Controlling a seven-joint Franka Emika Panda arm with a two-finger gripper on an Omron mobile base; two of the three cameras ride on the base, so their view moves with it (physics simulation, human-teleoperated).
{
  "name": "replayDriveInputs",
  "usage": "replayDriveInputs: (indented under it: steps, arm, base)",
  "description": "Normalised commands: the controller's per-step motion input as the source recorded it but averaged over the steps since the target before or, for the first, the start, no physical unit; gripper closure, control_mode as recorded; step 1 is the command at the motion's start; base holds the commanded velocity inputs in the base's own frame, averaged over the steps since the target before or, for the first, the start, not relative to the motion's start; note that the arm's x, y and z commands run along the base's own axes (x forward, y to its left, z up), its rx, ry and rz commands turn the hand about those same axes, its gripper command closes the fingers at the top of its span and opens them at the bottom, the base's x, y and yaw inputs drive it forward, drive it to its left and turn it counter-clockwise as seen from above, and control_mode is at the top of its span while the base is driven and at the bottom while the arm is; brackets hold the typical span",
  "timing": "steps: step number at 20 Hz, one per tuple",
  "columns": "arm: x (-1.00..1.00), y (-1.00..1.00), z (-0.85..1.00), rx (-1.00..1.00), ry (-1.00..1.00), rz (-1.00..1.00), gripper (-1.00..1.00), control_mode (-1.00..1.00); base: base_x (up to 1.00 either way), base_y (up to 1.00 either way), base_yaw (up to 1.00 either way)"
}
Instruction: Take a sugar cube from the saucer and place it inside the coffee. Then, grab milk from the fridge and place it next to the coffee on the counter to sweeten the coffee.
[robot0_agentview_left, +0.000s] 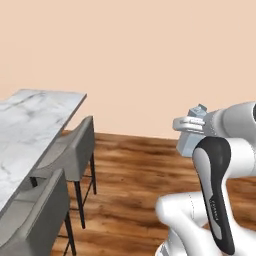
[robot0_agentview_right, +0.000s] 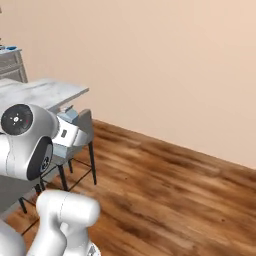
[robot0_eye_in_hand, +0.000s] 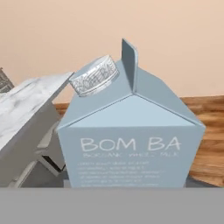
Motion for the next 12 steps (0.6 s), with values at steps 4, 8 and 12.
replayDriveInputs:
  steps: [4,8,12]
  arm:
    - [0.00,0.00,0.00,0.00,0.00,0.00,1.00,1.00]
    - [0.00,0.00,0.00,0.00,0.00,0.00,1.00,1.00]
    - [0.00,0.00,0.00,0.00,0.00,0.00,1.00,1.00]
  base:
    - [1.00,-0.98,0.32]
    - [1.00,-0.87,0.34]
    - [1.00,-0.76,0.37]
